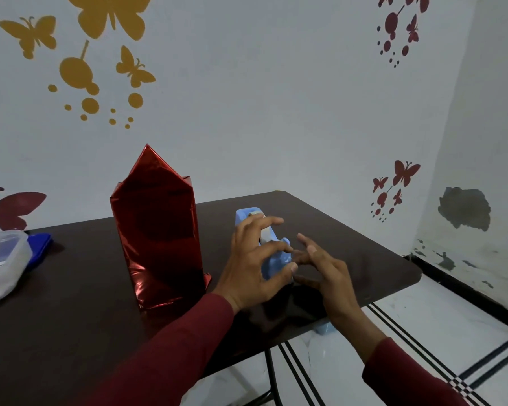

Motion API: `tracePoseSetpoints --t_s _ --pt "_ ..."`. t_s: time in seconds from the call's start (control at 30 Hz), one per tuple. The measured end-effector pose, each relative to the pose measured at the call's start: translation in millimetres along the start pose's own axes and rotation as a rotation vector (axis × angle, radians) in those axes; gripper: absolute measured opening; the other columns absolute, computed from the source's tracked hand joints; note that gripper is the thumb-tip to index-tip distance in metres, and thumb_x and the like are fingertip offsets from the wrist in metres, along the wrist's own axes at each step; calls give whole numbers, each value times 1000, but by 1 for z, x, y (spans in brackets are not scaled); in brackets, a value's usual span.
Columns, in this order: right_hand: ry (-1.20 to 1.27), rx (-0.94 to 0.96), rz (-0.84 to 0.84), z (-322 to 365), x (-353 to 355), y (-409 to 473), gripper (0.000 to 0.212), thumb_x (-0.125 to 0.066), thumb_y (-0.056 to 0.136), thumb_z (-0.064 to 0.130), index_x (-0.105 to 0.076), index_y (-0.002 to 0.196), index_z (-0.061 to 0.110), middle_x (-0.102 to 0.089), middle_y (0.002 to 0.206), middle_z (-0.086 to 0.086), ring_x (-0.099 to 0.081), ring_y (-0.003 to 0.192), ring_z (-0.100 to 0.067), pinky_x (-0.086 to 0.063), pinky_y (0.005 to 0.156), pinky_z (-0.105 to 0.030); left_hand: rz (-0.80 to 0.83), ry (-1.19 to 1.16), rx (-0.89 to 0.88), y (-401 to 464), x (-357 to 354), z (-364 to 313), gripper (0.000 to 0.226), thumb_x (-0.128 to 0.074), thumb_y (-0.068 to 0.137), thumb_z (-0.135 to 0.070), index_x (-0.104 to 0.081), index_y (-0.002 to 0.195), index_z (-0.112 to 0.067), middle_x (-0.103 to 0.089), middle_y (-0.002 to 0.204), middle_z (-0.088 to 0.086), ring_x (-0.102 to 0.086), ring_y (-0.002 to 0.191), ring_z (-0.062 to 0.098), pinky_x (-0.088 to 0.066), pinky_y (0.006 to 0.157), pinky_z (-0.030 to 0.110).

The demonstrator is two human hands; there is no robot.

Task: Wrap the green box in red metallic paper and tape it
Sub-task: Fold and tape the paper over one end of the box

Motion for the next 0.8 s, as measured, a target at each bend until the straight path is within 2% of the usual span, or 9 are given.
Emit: tracePoseSetpoints --t_s 0.07,0.13,0.23,0.33,0.37,0.43,0.53,0.63,0.8 --pt "-25 25 3 -3 0 1 36 -50 106 28 -78 112 5 -77 115 11 -66 119 -5 -58 95 -48 8 -7 16 0 0 1 11 -77 88 -32 -76 93 -23 -52 143 0 -35 143 27 -34 107 59" --pt "-30 23 9 -4 0 3 40 -54 103 34 -82 93 7 -74 123 14 -63 125 -8 -57 94 -43 10 -4 17 0 0 0 5 -77 88 -27 -75 87 -22 -55 139 -1 -37 139 27 -35 105 59" --pt "44 -70 -5 -6 1 7 40 -56 101 37 -85 86 13 -74 125 6 -63 125 -13 -55 97 -47 -37 2 -23 2 2 -4 4 -78 88 -22 -76 88 -19 -59 130 0 -39 133 21 -37 106 50" --pt "148 -132 -15 -8 5 12 29 -65 89 34 -83 100 14 -77 120 3 -66 122 -22 -54 101 -53 -120 -29 -19 5 3 -7 8 -76 90 -22 -77 89 -15 -59 121 0 -39 128 12 -37 107 36" --pt "170 -136 -21 -8 7 12 35 -65 81 31 -81 108 16 -77 119 2 -66 122 -24 -55 101 -52 -154 -37 0 5 4 -6 7 -75 90 -21 -76 88 -14 -59 119 0 -41 126 12 -35 107 32" --pt "175 -101 -12 -7 9 11 47 -66 76 20 -74 122 23 -77 119 1 -67 120 -22 -58 97 -45 -195 -49 52 5 4 -4 9 -74 91 -22 -76 86 -14 -58 116 -1 -43 122 15 -32 106 27" --pt "131 38 52 -3 7 5 55 -80 83 5 -66 134 22 -76 121 -2 -69 119 -16 -60 90 -30 -181 -72 105 4 3 1 14 -72 92 -27 -76 85 -16 -55 115 -6 -44 120 15 -33 105 23" --pt "140 86 45 -1 6 1 61 -81 76 15 -64 135 20 -78 113 -8 -72 114 -19 -59 94 -28 -149 -74 127 2 0 2 16 -71 92 -31 -77 86 -17 -55 114 -6 -45 119 15 -34 104 21" --pt "77 98 -4 0 3 0 51 -78 79 18 -67 129 17 -80 97 -10 -76 102 -21 -60 94 -28 -132 -75 176 -1 -3 8 18 -70 92 -36 -78 87 -20 -57 112 -1 -44 120 15 -30 105 17"
Point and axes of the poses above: each hand's wrist, its own y-axis towards the middle knuckle, its own x-axis out of the back of the hand, z = x × y, the point moved 3 cm from there along y, towards the middle knuckle
